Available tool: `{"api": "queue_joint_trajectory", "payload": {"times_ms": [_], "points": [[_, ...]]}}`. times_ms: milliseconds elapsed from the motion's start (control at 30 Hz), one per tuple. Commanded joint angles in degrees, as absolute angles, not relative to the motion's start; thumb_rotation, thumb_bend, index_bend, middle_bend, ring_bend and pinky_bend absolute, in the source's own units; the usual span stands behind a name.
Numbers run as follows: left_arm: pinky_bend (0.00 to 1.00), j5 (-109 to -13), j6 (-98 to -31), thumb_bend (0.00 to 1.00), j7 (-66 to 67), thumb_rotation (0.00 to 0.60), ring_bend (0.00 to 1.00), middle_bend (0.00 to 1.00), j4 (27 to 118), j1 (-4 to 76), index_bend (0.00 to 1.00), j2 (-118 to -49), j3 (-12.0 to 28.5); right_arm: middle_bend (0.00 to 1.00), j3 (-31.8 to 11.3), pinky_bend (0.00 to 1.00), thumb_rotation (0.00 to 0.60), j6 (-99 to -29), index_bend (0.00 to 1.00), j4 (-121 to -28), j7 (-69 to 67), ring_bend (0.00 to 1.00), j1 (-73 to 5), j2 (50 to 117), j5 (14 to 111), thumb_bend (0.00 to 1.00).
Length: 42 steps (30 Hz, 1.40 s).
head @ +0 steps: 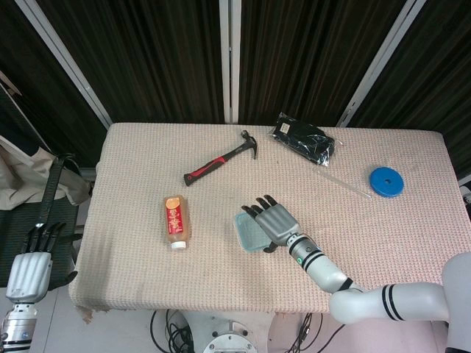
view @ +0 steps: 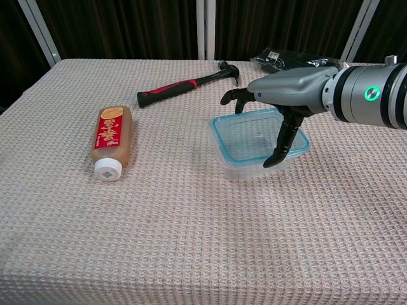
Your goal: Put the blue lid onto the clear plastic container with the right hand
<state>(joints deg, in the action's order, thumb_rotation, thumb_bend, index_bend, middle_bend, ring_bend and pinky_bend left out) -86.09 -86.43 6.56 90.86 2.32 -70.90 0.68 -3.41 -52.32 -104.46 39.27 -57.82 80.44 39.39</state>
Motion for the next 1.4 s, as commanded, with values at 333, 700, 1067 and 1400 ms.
{"api": "queue_joint_trajectory", "payload": {"times_ms": [333,700,1067,1400], "points": [[0.00,-86.0,-86.5,0.00,6.4,0.600,0.00,0.07,90.7,2.1,0.08,-71.0,0.6,0.36,-2.7,0.00,0.600,-51.9,0.00,-103.2,38.5,0.00,-58.6,81.5,39.7,0.08],[0.00,-85.8,-86.2,0.00,6.0,0.600,0.00,0.07,90.2,2.2,0.08,-71.3,0.6,0.35,-2.0,0.00,0.600,-52.1,0.00,-102.0,37.7,0.00,-58.6,82.5,40.4,0.08],[0.00,-85.8,-86.2,0.00,5.6,0.600,0.00,0.07,89.8,2.2,0.08,-71.6,0.7,0.08,-1.7,0.00,0.600,-52.7,0.00,-102.2,36.0,0.00,-57.7,82.4,43.3,0.00],[0.00,-86.0,-86.5,0.00,5.3,0.600,0.00,0.07,89.6,2.0,0.08,-71.7,0.6,0.01,-0.5,0.00,0.600,-56.1,0.00,-104.8,35.4,0.00,-55.3,81.3,50.0,0.00]]}}
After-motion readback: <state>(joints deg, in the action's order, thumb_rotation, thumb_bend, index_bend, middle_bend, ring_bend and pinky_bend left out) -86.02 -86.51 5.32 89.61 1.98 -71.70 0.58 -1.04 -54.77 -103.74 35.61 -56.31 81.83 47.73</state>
